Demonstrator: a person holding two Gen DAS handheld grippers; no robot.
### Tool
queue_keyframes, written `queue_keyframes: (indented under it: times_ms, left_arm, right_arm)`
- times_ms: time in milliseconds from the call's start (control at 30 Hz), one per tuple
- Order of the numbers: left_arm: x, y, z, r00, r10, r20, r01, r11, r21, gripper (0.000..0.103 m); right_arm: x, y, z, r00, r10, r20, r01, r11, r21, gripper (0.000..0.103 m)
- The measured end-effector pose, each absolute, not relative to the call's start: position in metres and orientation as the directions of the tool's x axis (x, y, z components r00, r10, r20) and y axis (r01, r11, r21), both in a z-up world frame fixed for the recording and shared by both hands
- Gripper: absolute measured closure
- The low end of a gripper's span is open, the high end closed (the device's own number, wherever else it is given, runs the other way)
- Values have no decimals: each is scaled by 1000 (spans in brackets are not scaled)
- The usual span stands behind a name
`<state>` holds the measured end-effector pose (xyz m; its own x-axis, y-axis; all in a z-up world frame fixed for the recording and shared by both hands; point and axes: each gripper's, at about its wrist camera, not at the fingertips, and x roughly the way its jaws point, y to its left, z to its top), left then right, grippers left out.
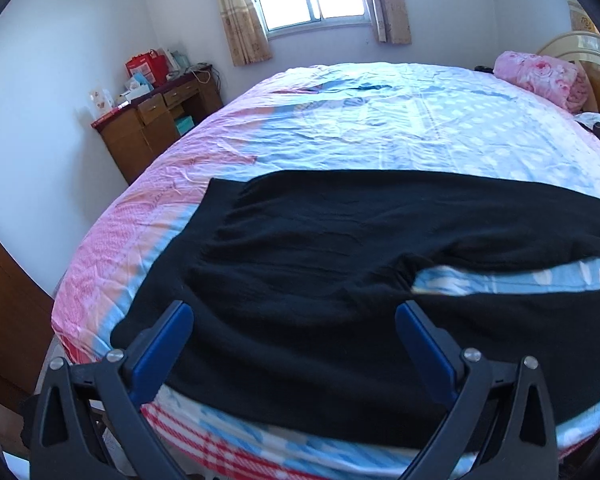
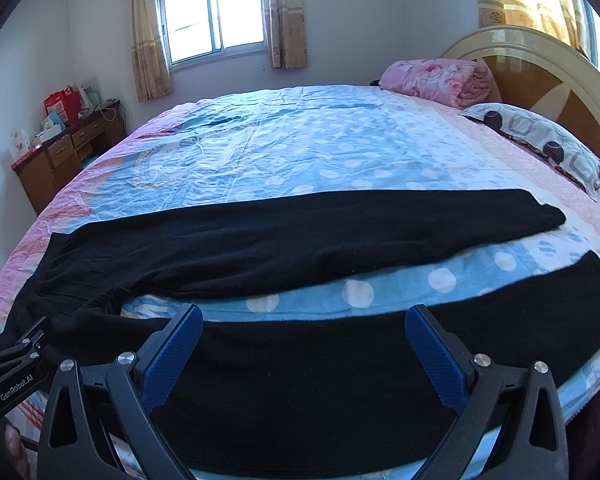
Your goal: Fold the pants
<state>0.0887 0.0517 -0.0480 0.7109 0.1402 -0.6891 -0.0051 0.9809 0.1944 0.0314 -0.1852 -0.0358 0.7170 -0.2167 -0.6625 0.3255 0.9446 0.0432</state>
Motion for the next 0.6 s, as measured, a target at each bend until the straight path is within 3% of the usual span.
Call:
queue_keyframes:
  times_ms: [267,467,600]
  left_arm:
    - [143,86,-48,653,219,-725,-88,973,215,0]
    - [162,92,-45,661,218,-718,-83,972,218,0]
    - [175,104,-47,653,239,-719,-108,969,224,0]
  right_arm:
    - [96,-157,-11,766,-60,-640,104,994,31,1]
    - [168,-117,-24,707,-53,-705,-4,997,-79,1]
    - [197,-97,-33,685,45,-727,-105,994,-38,3]
